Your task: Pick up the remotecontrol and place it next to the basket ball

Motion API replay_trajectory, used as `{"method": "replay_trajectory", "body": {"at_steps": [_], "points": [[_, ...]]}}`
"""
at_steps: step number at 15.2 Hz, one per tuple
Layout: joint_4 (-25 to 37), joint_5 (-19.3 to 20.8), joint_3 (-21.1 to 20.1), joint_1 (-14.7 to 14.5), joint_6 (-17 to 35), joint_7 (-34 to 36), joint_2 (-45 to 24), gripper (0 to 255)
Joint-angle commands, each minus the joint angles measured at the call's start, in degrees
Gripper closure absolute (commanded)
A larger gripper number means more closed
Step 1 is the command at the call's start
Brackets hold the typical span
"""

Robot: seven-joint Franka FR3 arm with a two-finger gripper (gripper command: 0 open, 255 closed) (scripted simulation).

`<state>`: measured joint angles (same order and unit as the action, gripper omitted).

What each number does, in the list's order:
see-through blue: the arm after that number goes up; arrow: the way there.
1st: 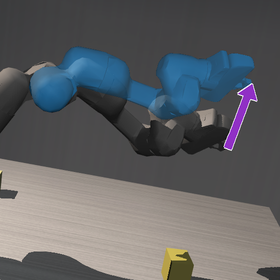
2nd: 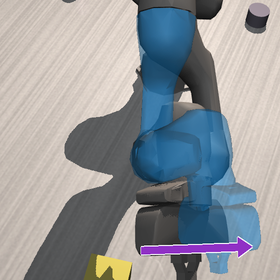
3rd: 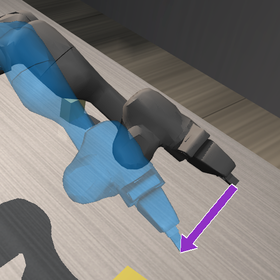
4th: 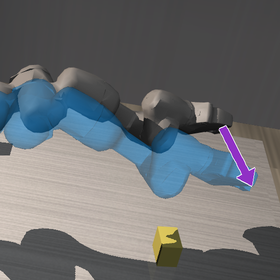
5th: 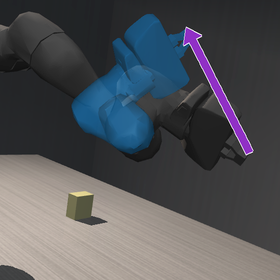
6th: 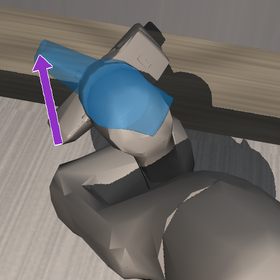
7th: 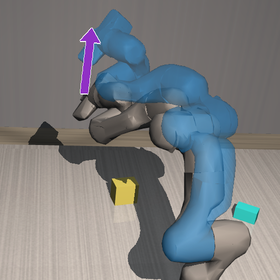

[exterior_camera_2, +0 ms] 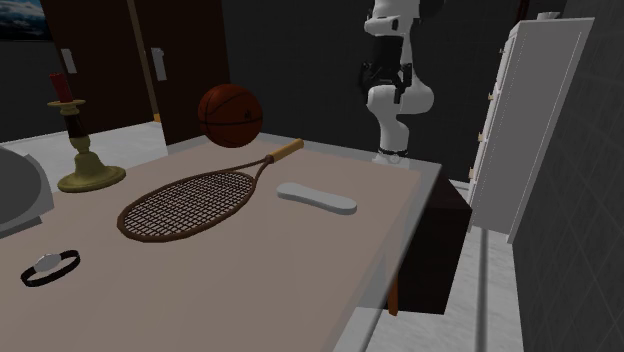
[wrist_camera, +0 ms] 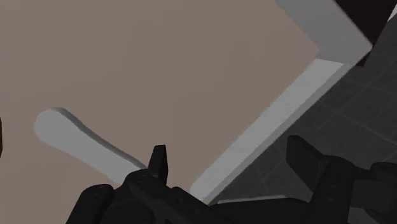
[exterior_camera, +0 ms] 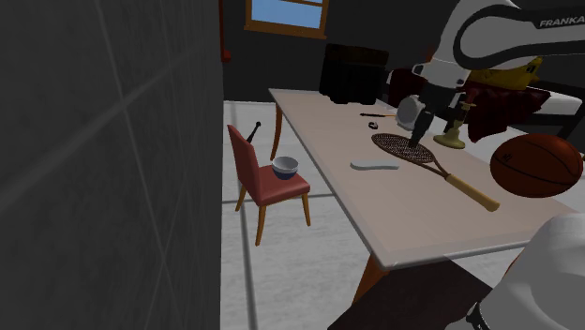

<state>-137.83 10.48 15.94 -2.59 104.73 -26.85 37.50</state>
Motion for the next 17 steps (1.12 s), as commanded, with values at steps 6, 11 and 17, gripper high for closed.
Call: {"method": "replay_trajectory", "body": {"at_steps": [6,11,17], "points": [[2.59,2.12,11.0,-3.12,9.2,-20.64,-11.42,0],[7.69,-1.18,18.23,-6.58,15.14,-36.35,-22.97,0],[16.68,-12.12,23.35,-8.5,19.84,-57.77,-39.98,0]]}}
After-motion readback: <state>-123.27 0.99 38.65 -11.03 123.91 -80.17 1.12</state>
